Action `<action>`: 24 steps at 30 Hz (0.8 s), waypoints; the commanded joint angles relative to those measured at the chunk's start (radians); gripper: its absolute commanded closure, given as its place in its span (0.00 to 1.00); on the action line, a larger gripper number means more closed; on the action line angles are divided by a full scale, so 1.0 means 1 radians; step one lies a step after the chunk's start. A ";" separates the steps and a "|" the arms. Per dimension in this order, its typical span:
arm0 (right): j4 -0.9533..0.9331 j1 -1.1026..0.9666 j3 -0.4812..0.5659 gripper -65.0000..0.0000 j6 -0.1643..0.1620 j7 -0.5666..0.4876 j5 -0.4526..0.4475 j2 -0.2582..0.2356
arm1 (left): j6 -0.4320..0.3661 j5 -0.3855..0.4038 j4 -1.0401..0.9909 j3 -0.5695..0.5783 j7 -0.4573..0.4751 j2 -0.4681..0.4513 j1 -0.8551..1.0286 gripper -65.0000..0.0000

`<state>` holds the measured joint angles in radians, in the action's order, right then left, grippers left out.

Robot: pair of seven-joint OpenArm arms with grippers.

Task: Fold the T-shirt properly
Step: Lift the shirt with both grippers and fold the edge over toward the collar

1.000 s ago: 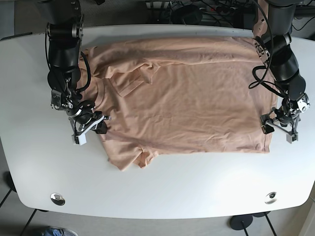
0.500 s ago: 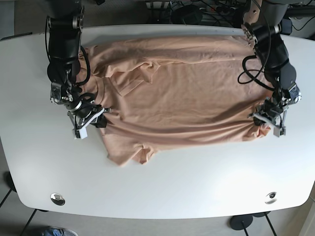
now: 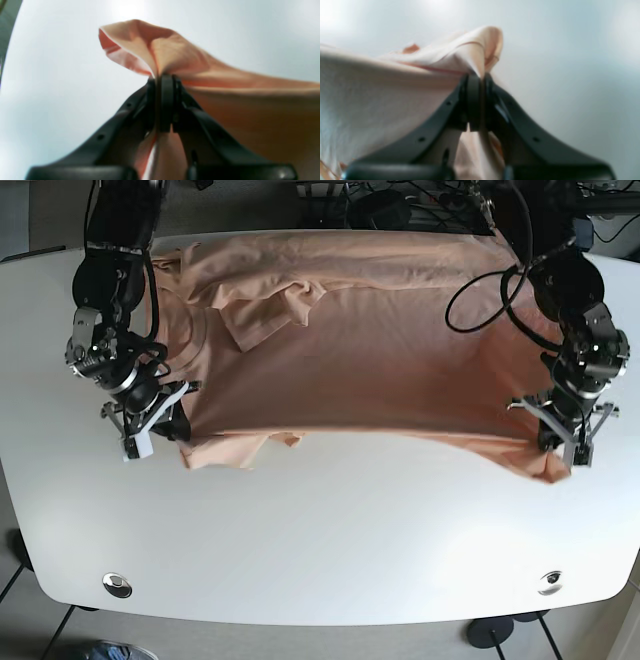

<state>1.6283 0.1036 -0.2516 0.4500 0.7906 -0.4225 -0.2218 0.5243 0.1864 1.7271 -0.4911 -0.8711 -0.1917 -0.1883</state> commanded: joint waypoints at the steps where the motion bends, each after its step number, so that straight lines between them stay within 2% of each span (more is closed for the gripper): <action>1: -0.015 0.120 -0.001 0.97 -0.001 0.005 -0.014 -0.014 | -0.006 0.008 0.026 0.018 0.020 -0.016 -0.096 1.00; 6: -0.119 0.407 0.005 0.97 -0.001 0.076 -0.014 -0.040 | -0.006 0.006 -0.049 0.081 -0.086 -0.047 -0.386 1.00; 8: -0.175 0.542 0.041 0.97 -0.001 0.088 -0.014 -0.060 | -0.006 0.006 -0.092 0.095 -0.086 -0.065 -0.501 1.00; 10: -0.244 0.712 0.084 0.97 -0.001 0.092 -0.016 -0.106 | -0.006 0.006 -0.164 0.137 -0.086 -0.102 -0.661 1.00; 14: -0.308 0.947 0.131 0.97 -0.001 0.094 -0.019 -0.152 | -0.006 0.008 -0.241 0.165 -0.086 -0.153 -0.876 1.00; 16: -0.305 0.994 0.159 0.97 -0.001 0.112 -0.020 -0.169 | -0.005 0.012 -0.246 0.165 -0.087 -0.168 -0.894 1.00; 18: -0.279 0.985 0.142 0.97 0.003 0.149 -0.020 -0.169 | 0.000 0.012 -0.232 0.164 -0.087 -0.173 -0.887 1.00; 22: -0.158 0.776 0.079 0.97 0.005 0.177 -0.020 -0.159 | 0.003 0.012 -0.181 0.147 -0.078 -0.174 -0.696 1.00; 24: -0.095 0.626 0.044 0.97 0.005 0.175 -0.022 -0.149 | 0.010 0.014 -0.151 0.096 -0.055 -0.173 -0.555 1.00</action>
<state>1.5169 0.6788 -0.2035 0.4698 0.9821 -0.4606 -0.3519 0.5564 0.2283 1.5558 -0.3904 -0.9390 -0.3367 -0.6979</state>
